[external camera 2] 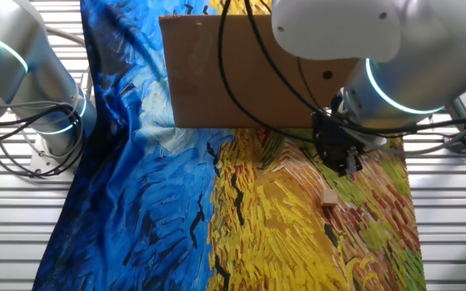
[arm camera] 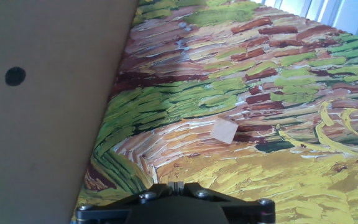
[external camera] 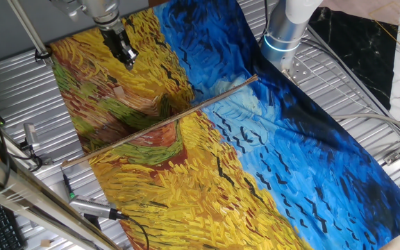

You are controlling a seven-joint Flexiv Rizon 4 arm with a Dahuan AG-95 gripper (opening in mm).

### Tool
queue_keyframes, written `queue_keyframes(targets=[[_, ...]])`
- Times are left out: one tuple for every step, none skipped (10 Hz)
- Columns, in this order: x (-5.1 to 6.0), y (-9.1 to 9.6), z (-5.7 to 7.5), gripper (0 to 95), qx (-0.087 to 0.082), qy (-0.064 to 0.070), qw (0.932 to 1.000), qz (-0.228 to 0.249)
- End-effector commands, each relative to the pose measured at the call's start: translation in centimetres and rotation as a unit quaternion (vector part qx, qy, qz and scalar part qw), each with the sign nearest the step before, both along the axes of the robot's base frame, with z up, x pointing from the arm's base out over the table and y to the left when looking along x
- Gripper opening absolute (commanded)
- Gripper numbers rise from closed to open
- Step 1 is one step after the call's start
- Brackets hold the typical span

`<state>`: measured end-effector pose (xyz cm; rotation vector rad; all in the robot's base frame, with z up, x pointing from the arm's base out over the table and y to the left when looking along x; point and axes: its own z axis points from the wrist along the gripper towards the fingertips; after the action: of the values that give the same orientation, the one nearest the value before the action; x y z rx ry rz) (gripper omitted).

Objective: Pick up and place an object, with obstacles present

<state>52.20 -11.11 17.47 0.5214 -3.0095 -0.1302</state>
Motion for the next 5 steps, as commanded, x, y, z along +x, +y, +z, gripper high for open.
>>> queue_keyframes(targets=[[-0.1, 0.0, 0.0, 0.0, -0.001, 0.002, 1.0, -0.002], [0.0, -0.2, 0.1, 0.0, 0.0, 0.002, 1.0, -0.002], [0.1, -0.9, 0.0, 0.0, 0.001, 0.004, 1.0, 0.002], [0.3, -2.0, -0.3, 0.0, 0.002, 0.003, 1.0, 0.002], [0.5, -2.7, -0.6, 0.0, 0.002, 0.003, 1.0, 0.002]])
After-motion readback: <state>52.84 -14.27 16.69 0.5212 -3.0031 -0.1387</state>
